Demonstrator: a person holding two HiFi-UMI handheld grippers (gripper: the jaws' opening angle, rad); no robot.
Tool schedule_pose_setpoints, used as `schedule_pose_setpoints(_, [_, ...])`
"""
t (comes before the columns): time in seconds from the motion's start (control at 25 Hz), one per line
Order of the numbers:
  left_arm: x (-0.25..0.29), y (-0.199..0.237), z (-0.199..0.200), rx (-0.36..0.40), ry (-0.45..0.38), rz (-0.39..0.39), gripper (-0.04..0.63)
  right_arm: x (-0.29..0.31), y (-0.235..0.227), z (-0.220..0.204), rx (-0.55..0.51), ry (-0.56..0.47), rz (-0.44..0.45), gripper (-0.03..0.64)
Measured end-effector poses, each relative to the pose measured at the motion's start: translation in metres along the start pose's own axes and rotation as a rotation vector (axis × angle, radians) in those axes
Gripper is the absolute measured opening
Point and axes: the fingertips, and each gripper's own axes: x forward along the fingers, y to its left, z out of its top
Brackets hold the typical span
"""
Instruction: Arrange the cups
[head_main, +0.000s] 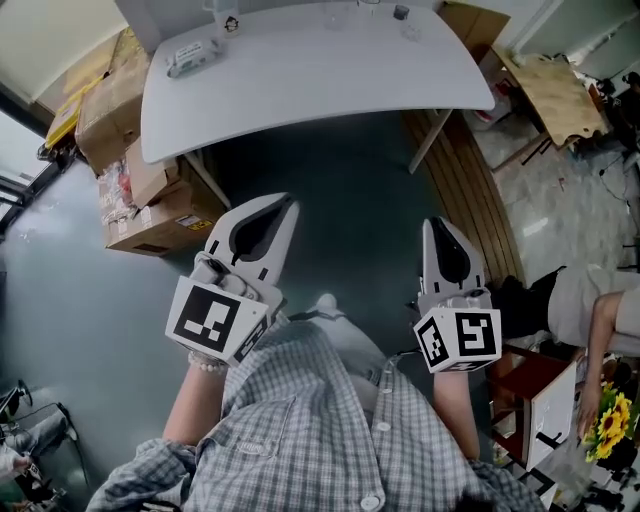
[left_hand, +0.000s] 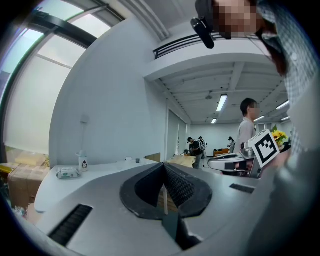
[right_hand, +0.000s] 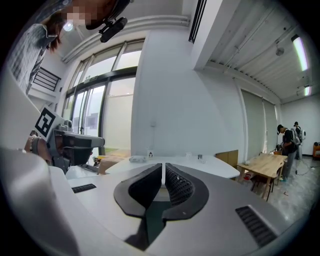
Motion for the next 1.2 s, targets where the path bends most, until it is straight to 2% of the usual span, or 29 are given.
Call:
schedule_pose_setpoints(0.48, [0.054, -0.005, -0.003, -0.002, 0.009, 0.004, 0.011, 0.027, -0.049, -0.015, 0.025, 0.029, 0.003, 0.034])
schedule_pose_setpoints(0.72, [0.083, 0.02, -0.007, -0.033, 0.01, 0.002, 0.011, 0.059, -0.054, -0.017, 0.004, 0.048, 0.01, 0.034])
schedule_pose_setpoints(1.2, [0.188, 0.092, 0.004, -0.059, 0.025, -0.063, 0.011, 0.157, -0.097, 0.003, 0.0, 0.074, -0.047, 0.034])
